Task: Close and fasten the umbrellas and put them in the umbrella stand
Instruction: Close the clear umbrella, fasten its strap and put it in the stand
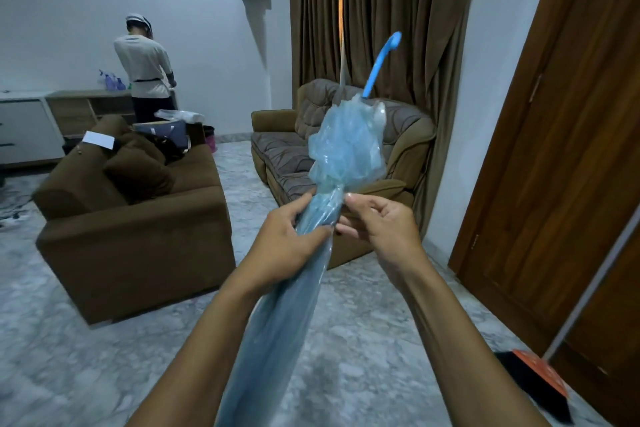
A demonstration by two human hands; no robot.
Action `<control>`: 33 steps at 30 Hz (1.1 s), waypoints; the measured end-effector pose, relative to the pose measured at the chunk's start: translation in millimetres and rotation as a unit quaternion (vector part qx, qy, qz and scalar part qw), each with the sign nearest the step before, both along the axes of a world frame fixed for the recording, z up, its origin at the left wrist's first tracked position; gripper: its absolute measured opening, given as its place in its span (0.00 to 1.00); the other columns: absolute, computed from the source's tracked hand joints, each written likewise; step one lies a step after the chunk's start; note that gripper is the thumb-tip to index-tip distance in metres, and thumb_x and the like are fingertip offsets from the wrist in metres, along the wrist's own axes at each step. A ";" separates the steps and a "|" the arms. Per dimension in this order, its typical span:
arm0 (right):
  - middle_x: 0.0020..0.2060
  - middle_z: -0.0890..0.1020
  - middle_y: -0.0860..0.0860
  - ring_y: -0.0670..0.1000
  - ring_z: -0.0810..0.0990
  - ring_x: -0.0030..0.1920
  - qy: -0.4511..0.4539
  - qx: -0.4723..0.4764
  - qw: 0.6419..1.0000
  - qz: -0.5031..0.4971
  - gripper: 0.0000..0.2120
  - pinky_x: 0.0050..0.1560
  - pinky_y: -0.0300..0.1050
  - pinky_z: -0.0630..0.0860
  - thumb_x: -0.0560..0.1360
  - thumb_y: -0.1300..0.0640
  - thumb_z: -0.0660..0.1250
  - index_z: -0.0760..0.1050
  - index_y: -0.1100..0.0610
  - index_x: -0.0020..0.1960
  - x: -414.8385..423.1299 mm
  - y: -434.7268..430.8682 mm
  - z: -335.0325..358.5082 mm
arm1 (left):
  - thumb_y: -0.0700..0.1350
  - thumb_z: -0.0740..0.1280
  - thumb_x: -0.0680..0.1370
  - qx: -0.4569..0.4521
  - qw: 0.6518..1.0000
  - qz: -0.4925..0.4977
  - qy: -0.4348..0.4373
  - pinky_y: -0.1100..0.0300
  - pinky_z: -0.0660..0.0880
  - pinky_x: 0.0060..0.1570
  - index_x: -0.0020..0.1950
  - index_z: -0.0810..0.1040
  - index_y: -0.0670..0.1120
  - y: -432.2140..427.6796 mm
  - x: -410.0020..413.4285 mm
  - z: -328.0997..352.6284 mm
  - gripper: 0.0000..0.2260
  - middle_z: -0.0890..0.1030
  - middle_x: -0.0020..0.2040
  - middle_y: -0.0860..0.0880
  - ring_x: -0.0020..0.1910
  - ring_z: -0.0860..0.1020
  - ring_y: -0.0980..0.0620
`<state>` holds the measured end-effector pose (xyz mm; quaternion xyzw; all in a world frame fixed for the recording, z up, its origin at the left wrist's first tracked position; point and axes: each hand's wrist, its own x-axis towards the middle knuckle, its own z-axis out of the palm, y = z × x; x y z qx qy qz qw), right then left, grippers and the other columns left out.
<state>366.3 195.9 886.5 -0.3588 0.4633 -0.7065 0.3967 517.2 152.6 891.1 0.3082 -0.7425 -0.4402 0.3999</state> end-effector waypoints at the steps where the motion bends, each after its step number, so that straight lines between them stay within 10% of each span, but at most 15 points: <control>1: 0.37 0.86 0.55 0.49 0.85 0.37 -0.013 -0.004 1.000 0.004 0.05 0.39 0.38 0.83 0.75 0.63 0.70 0.80 0.65 0.48 -2.3 0.2 -0.6 | 0.36 0.70 0.75 0.020 0.999 -0.021 0.029 0.75 0.72 0.46 0.68 0.73 0.54 -0.6 2.1 -0.2 0.24 0.80 0.53 0.65 0.50 0.79 0.69; 8: 0.41 0.83 0.61 0.55 0.79 0.41 0.010 -0.005 0.999 -0.033 0.19 0.46 0.47 0.78 0.60 0.46 0.79 0.84 0.61 0.41 -4.1 -2.4 -7.1 | 0.38 0.69 0.73 0.144 0.968 -0.103 0.178 0.64 0.78 0.43 0.68 0.74 0.46 4.0 -4.3 -8.8 0.23 0.84 0.53 0.48 0.46 0.83 0.52; 14: 0.44 0.86 0.63 0.58 0.85 0.45 -0.064 0.018 0.998 -0.015 0.12 0.50 0.50 0.82 0.70 0.57 0.76 0.80 0.66 0.47 -0.7 -0.5 -0.3 | 0.47 0.72 0.72 0.134 0.985 -0.074 0.081 0.64 0.78 0.50 0.64 0.77 0.57 -3.8 -10.0 -6.7 0.20 0.75 0.61 0.41 0.53 0.80 0.50; 18: 0.37 0.87 0.56 0.52 0.85 0.40 0.029 0.029 0.992 -0.123 0.08 0.45 0.46 0.83 0.67 0.56 0.79 0.83 0.60 0.39 4.5 0.3 0.8 | 0.47 0.71 0.76 -0.026 0.995 0.071 -0.073 0.80 0.68 0.42 0.67 0.74 0.55 -5.5 -7.1 -2.0 0.20 0.72 0.56 0.48 0.45 0.72 0.61; 28: 0.28 0.85 0.48 0.43 0.81 0.30 0.171 0.001 0.974 -0.148 0.05 0.34 0.38 0.80 0.67 0.58 0.79 0.84 0.57 0.37 15.6 4.3 13.4 | 0.50 0.74 0.72 -0.060 0.993 0.093 -0.049 0.57 0.77 0.57 0.70 0.72 0.51 1.8 -10.2 -9.9 0.27 0.78 0.59 0.54 0.57 0.78 0.56; 33: 0.31 0.85 0.50 0.48 0.84 0.35 0.150 -0.029 0.986 -0.074 0.05 0.41 0.42 0.83 0.70 0.65 0.76 0.83 0.57 0.39 11.1 3.6 13.7 | 0.44 0.72 0.75 -0.019 0.999 0.049 0.000 0.65 0.78 0.51 0.62 0.78 0.53 -6.7 -1.8 -9.3 0.15 0.83 0.53 0.56 0.54 0.81 0.57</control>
